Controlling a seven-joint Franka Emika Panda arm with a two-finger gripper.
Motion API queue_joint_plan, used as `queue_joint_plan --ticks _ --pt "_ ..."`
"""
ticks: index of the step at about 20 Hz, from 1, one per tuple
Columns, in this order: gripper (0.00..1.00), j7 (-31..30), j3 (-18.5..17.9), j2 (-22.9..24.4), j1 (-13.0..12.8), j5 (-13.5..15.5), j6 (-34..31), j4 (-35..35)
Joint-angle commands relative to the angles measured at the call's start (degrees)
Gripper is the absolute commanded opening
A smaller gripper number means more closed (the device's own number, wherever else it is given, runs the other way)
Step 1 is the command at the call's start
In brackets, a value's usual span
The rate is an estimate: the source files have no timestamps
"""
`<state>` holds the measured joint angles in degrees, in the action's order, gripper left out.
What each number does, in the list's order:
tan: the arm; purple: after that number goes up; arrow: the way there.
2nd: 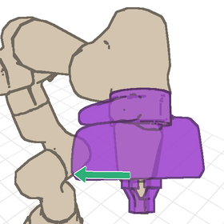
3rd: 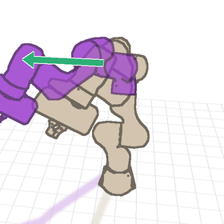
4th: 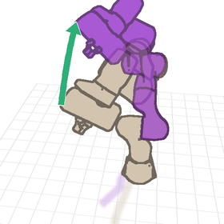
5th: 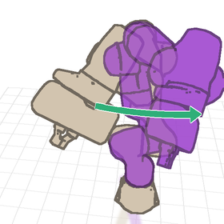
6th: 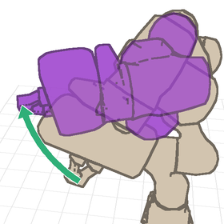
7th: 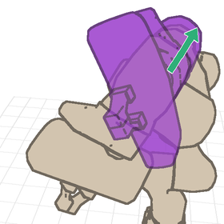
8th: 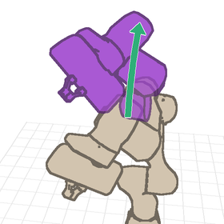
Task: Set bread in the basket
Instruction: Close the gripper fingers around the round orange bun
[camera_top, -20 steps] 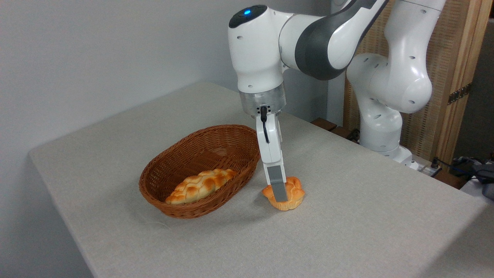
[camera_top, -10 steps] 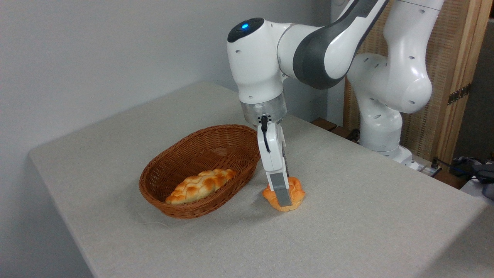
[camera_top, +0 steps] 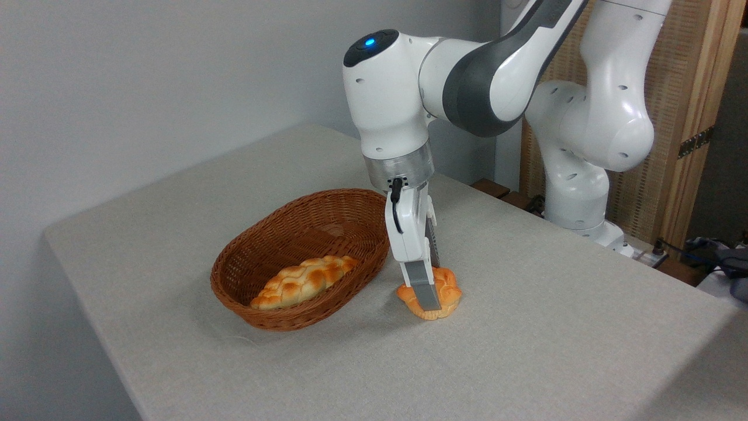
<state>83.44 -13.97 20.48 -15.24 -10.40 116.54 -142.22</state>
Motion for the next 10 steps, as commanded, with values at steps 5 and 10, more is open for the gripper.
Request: queue_joint_plan --ticks 5,10 --pt "0.25 2.60 -0.88 0.17 -0.58 -0.94 1.14 -1.13" --pt "0.25 2.60 -0.88 0.17 -0.58 -0.94 1.14 -1.13"
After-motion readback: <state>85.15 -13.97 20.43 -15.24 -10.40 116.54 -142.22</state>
